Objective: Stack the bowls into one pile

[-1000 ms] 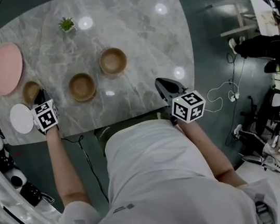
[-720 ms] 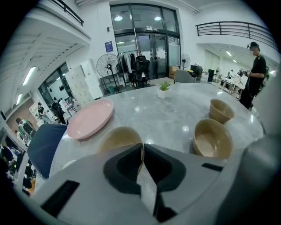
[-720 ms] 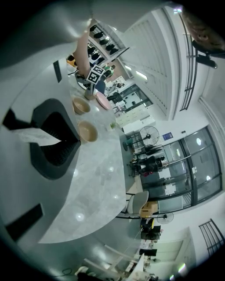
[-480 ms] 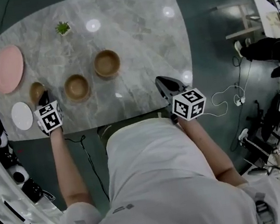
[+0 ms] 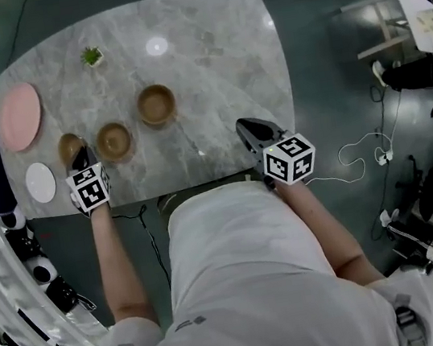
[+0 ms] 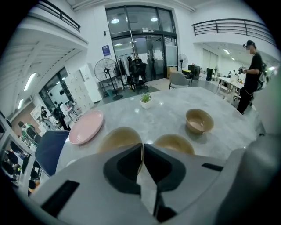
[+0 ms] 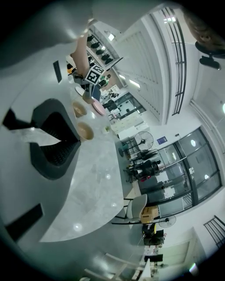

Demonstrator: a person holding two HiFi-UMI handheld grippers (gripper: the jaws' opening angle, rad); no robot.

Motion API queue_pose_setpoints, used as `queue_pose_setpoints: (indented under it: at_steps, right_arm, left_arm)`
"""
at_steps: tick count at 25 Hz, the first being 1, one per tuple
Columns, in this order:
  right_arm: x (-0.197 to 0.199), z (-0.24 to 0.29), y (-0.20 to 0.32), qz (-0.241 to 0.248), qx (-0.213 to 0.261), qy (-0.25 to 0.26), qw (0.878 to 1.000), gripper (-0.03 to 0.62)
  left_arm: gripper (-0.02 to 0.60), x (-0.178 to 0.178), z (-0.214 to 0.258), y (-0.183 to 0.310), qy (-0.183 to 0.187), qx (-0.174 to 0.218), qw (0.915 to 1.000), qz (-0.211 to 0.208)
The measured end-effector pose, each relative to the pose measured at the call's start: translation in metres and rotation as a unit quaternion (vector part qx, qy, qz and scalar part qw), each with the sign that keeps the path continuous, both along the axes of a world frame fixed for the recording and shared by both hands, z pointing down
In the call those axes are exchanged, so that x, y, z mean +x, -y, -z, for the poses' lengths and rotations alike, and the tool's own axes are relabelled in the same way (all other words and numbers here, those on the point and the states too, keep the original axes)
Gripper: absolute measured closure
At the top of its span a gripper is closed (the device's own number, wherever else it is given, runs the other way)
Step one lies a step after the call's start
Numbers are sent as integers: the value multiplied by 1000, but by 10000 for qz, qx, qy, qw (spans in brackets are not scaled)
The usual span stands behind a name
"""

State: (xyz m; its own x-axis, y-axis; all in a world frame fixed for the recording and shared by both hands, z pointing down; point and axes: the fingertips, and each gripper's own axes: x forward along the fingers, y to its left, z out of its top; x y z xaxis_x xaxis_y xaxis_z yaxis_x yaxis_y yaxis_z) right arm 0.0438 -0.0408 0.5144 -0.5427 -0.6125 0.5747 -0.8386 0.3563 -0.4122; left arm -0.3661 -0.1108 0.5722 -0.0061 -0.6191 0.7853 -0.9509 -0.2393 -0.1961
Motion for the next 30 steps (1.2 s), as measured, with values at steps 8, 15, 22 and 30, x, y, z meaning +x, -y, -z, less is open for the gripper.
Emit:
queue_pose_setpoints:
  at_steps: [8,15,22,30]
  right_arm:
    - [29,1,-9,119,56,196,9997,585]
    - [67,5,-14,108,196,197,9996,585]
    - [99,3,-21,-46,191,204,9996,585]
    - [137,-2,-35,-375,106,161,9991,585]
  left_arm:
    - [563,61,21,-2,-82,175,9998,-96]
    - [563,124,30,4,-100,306,9984,-459]
    - [563,179,25,12,-168,297,9960,-830]
    - [563,232,18,19,-182,241,9916,-1255]
